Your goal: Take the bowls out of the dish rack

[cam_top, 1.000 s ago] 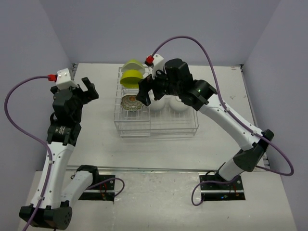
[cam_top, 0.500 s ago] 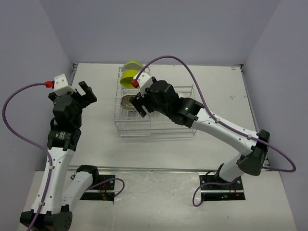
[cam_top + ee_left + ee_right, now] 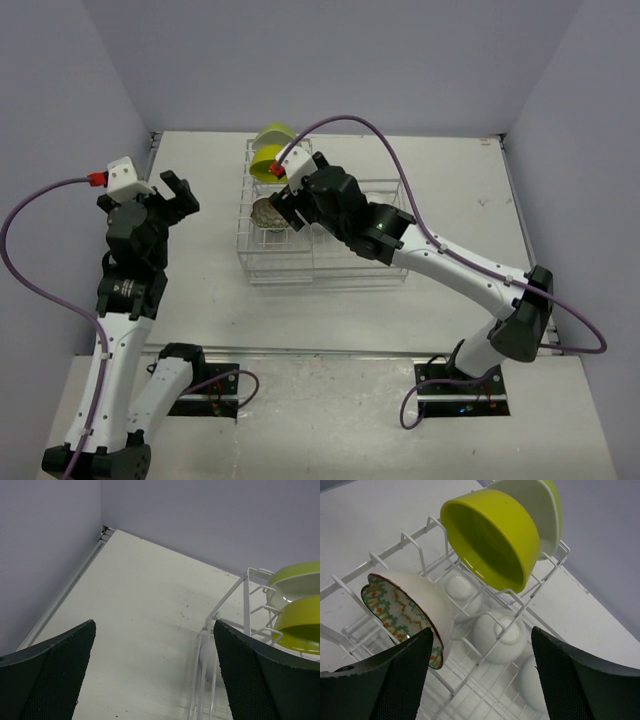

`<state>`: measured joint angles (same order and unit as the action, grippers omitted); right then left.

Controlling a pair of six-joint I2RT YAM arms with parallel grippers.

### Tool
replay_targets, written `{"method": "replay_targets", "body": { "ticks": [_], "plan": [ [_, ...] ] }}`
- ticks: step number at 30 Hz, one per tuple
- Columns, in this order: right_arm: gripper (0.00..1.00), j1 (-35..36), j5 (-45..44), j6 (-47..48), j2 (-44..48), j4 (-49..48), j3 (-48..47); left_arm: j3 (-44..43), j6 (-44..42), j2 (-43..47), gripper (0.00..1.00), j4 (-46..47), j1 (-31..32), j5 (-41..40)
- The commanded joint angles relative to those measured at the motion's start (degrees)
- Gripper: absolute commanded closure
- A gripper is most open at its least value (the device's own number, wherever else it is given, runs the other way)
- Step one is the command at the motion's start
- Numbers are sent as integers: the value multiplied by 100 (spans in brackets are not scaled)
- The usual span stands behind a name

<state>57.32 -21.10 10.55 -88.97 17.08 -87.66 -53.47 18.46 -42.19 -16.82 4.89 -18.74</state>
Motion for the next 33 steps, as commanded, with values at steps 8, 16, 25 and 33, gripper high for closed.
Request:
{"method": "replay_targets", "body": {
  "ticks": [8,16,25,33],
  "plan": [
    [25,7,168,-61,-515,-153,-700,-49,-185,-114,0,249,-23,-24],
    [40,34,326,-299,-727,-249,-665,-6,-343,-26,0,328,-23,-103],
    [57,218,238,-369,-727,-284,-595,328,-308,229,0,416,-23,-42],
    [81,377,72,-413,-780,-494,-331,443,-387,343,0,495,-23,46]
  ]
}}
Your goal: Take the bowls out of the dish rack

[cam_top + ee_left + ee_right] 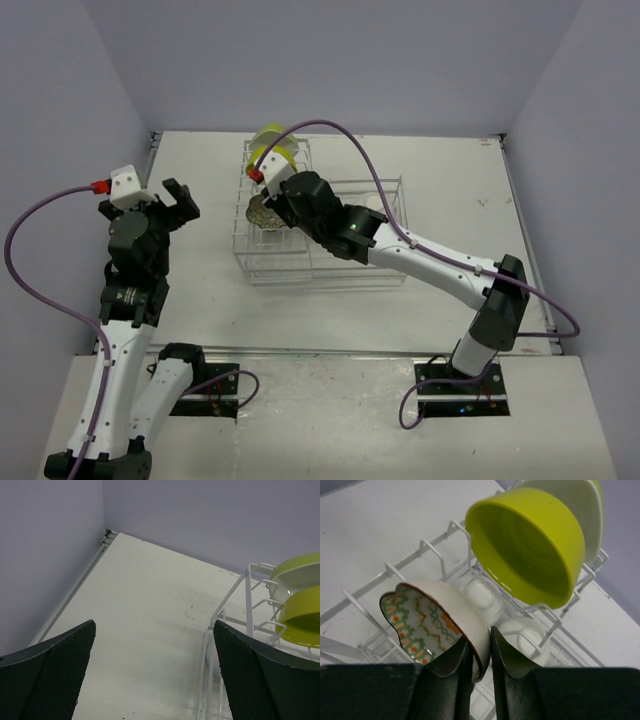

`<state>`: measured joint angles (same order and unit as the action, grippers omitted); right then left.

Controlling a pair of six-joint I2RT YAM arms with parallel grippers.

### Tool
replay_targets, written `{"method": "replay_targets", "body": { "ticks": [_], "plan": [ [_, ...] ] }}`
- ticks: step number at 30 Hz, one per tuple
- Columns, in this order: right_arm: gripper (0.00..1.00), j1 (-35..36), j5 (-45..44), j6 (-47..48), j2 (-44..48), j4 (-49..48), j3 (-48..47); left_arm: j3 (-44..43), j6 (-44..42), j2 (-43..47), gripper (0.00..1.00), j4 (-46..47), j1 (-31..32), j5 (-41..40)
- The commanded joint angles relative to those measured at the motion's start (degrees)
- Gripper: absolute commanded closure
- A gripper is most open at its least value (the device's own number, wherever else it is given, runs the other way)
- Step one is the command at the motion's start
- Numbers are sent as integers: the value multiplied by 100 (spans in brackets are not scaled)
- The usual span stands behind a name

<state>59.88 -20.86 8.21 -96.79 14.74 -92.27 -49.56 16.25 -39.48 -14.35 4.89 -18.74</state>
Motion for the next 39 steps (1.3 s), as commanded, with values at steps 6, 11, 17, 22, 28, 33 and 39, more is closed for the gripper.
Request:
{"method": "replay_targets", "body": {
  "ticks": [6,11,17,22,28,33,39],
  "plan": [
    [91,138,-93,-144,-147,-480,297,289,-262,283,0,301,-23,72],
    [92,252,-260,-56,-138,-692,455,526,-289,415,0,363,-23,143],
    [98,480,-699,224,-191,-1016,604,790,-219,372,0,573,-23,432],
    [100,622,-1235,462,-217,-1439,982,904,-219,47,0,503,-23,468],
    [100,666,-1631,682,-252,-2107,1457,1063,-184,-24,0,723,-23,547],
    [100,674,-1991,901,-173,-2642,1808,869,62,-393,2,565,-23,670],
    [100,674,-2133,1771,-164,-3820,2396,781,142,-525,4,617,-23,714]
  ]
}}
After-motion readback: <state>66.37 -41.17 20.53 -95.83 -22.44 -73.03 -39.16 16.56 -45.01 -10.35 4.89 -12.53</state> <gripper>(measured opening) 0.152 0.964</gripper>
